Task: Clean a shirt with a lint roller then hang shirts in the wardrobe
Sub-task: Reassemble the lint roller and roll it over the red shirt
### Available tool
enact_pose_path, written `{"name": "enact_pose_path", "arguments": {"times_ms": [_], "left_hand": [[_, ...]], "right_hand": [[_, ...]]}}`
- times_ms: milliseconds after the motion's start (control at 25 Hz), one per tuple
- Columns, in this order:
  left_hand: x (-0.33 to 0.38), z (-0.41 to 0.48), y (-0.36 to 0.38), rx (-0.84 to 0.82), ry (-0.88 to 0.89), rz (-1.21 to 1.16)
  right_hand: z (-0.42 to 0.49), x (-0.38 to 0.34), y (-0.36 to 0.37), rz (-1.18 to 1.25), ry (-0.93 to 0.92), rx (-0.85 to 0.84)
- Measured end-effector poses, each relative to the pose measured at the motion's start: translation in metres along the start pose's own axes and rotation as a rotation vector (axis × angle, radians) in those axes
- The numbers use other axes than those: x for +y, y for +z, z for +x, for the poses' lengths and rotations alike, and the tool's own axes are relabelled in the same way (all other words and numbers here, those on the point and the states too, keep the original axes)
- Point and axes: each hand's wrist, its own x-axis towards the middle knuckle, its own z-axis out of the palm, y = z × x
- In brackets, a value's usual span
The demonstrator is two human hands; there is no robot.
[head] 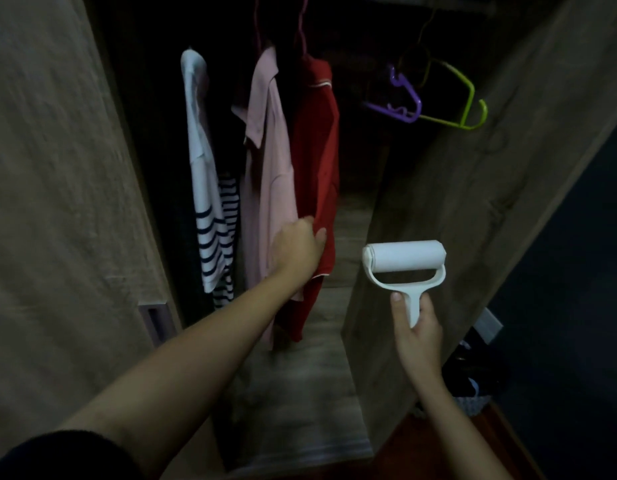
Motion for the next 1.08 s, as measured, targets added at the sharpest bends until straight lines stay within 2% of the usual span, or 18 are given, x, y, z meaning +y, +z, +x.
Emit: {"name": "enact_pose_path", "arguments": {"times_ms": [80, 160, 280, 400, 520, 600, 720, 880, 1000, 1080], "left_hand": [[-0.006, -0.017, 0.001, 0.047, 0.073, -0.115], [-0.027, -0.028, -0.011, 0.173, 0.089, -0.180], [-0.070, -0.030, -0.055, 0.360, -0.106, -0.205], [-0.097, -0.031, -0.107, 0.517, -0.191, -0.062], [-0.104, -0.032, -0.138, 0.605, -0.116, 0.173], [-0.113, -0.032, -0.145, 0.632, -0.072, 0.223], [-0.135, -0.028, -0.143, 0.660, -0.061, -0.041], [-0.145, -0.023, -0.142, 0.597, -0.126, -0.451], [-0.148, -0.021, -0.143, 0.571, -0.131, -0.519], [-0.153, -0.020, -0.142, 0.560, -0.120, -0.519]], "right_hand": [[0.019, 0.004, 0.001, 0.005, 0.006, -0.016], [0.036, 0.004, 0.008, 0.026, 0.000, -0.041], [0.059, 0.002, 0.033, 0.069, -0.004, -0.119], [0.072, -0.010, 0.071, 0.169, -0.024, -0.278], [0.073, -0.027, 0.108, 0.297, -0.039, -0.482], [0.071, -0.037, 0.127, 0.320, -0.079, -0.565], [0.071, -0.063, 0.149, 0.305, -0.181, -0.500], [0.086, -0.096, 0.187, 0.301, -0.091, -0.391], [0.057, -0.093, 0.214, 0.231, -0.105, -0.465], [0.009, -0.069, 0.213, 0.161, -0.092, -0.636]]}}
